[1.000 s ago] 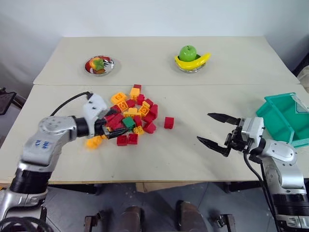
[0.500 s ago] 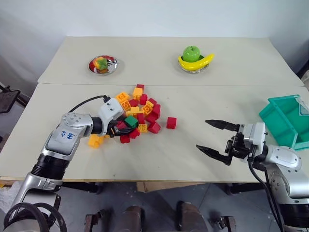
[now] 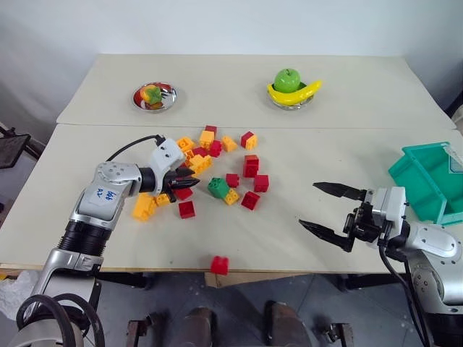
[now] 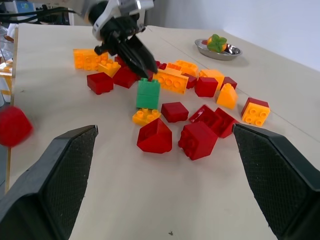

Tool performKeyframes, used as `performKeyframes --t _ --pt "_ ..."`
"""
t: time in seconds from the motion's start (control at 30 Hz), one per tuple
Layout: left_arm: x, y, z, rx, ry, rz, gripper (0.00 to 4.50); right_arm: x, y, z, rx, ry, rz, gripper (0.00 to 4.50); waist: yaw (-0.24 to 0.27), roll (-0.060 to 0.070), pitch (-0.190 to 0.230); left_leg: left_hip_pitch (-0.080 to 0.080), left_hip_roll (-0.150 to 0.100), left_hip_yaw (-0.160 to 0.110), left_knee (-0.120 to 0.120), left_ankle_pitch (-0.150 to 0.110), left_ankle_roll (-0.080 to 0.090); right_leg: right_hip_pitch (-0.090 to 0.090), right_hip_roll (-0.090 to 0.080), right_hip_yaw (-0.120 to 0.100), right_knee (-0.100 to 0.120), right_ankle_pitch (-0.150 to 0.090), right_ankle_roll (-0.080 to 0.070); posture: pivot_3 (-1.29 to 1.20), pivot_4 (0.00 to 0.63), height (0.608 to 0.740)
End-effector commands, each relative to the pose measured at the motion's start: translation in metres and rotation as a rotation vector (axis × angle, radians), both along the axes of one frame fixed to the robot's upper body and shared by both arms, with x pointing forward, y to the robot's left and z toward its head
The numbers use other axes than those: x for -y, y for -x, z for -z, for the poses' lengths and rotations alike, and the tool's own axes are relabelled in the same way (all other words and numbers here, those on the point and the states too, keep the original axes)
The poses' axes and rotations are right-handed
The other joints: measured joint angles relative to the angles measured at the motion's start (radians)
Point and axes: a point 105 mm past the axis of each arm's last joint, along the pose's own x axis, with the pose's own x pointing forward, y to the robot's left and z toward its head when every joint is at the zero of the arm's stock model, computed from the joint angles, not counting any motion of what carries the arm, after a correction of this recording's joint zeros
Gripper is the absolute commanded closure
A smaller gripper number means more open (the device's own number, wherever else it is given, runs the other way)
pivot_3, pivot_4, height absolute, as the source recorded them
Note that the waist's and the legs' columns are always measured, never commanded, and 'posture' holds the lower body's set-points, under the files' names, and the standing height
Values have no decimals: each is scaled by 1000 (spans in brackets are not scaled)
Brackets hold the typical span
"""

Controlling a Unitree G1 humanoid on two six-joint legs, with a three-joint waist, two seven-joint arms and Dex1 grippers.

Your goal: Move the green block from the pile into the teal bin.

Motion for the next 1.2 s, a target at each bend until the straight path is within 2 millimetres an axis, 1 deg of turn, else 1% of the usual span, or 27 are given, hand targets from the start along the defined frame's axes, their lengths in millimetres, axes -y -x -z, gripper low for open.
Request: performKeyframes --t 0.03,0.07,0.17,0.3,0.4,0.53,0.63,0.73,0.83,0.97,1.07,1.1,1.17,1.2 --pt "6 9 -21 39 39 114 2732 5 4 -10 46 8 21 0 0 0 0 0 0 0 0 0 0 0 0 0 0 0 0 0 150 740" --pt "10 14 -23 41 43 159 2574 6 4 -10 44 9 25 0 0 0 0 0 0 0 0 0 0 0 0 0 0 0 0 0 150 740" --pt "14 19 -27 94 37 220 1666 7 5 -9 42 9 31 0 0 0 0 0 0 0 0 0 0 0 0 0 0 0 0 0 150 740" --pt "20 24 -23 93 35 276 483 7 6 -9 39 11 35 0 1 0 0 0 0 0 0 0 0 0 0 0 0 0 0 0 150 740" --pt "28 27 -19 87 66 300 483 8 8 -9 34 12 38 0 1 0 0 0 0 0 0 0 0 0 0 0 0 0 0 0 150 740" --pt "37 22 -10 78 75 304 483 8 10 -9 28 16 40 0 6 0 0 0 0 0 1 0 0 0 0 0 0 0 0 0 150 740" --pt "47 14 -4 62 104 289 483 8 10 -10 27 17 40 0 9 0 0 0 0 0 1 0 0 1 0 0 0 0 0 0 150 740" --pt "51 13 3 15 84 306 483 8 11 -11 26 19 41 0 9 0 0 0 0 0 1 0 1 1 0 0 0 0 0 0 150 740" --pt "49 14 6 -23 65 304 1081 10 11 -12 27 20 49 0 9 0 0 0 0 0 1 0 1 1 0 -1 0 0 0 0 150 740" --pt "45 13 7 -59 69 281 2246 10 12 -11 27 18 57 0 7 0 0 0 0 0 1 0 1 1 0 0 1 0 0 0 150 740" --pt "49 11 -4 -38 121 285 2897 10 12 -11 30 13 66 0 8 0 0 0 0 0 2 0 1 1 0 0 1 0 0 0 150 740" --pt "49 9 -8 -26 131 280 3009 10 12 -11 31 13 69 0 8 0 0 0 0 0 2 0 1 1 0 0 1 0 0 0 150 740" --pt "49 8 -15 -9 138 290 3009 12 13 -10 32 16 78 0 9 0 0 0 0 0 2 0 1 1 0 -1 0 0 0 0 150 740" --pt "49 8 -23 12 145 312 3009 15 13 -11 35 19 91 0 9 0 0 0 0 0 2 0 1 1 0 -1 0 0 0 0 150 740"
